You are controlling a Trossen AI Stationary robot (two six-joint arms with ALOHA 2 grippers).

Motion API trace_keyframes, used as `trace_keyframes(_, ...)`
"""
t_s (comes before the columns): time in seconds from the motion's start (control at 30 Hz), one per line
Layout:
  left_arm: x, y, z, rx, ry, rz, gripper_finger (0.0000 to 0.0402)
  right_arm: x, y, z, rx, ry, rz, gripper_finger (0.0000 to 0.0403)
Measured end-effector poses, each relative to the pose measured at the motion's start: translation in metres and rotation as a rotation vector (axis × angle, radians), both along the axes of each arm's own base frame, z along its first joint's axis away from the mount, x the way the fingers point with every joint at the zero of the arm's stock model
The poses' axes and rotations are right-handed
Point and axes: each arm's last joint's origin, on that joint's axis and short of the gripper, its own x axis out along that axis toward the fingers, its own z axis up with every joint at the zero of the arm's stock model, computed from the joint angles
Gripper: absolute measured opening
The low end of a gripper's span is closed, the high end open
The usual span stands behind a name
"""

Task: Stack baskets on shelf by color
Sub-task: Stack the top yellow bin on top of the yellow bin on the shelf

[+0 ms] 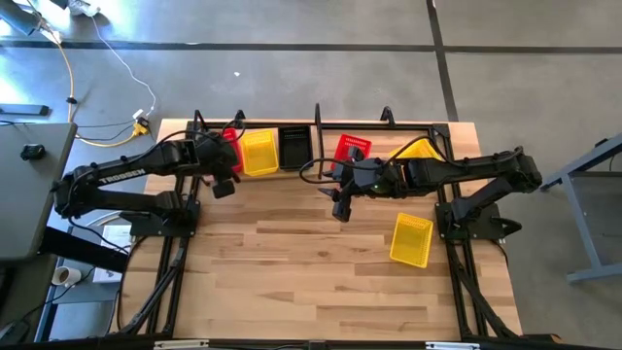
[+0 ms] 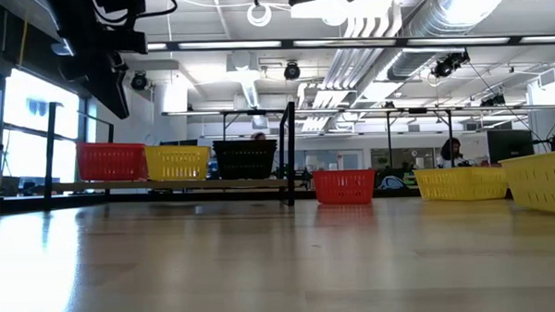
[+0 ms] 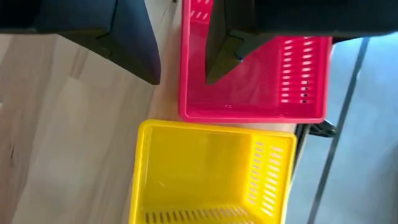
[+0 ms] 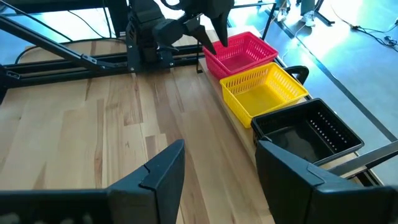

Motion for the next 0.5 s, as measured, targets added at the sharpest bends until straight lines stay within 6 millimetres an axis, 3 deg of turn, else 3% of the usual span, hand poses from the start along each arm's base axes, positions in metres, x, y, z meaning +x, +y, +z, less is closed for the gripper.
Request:
trace_keyframes(0.23,0.012,0.004,-0.011,-0.057,0.019,0.047,0.0114,0.0,0.0,-0.001,0.003,0.006,0.001,0.0181)
trace_keyframes(0.5,0.021,-0.01,-0.006,-0.042,-0.067,0.025,0.0114,-0.01,-0.001,-0.004,0.091,0.068,-0.056,0.0181)
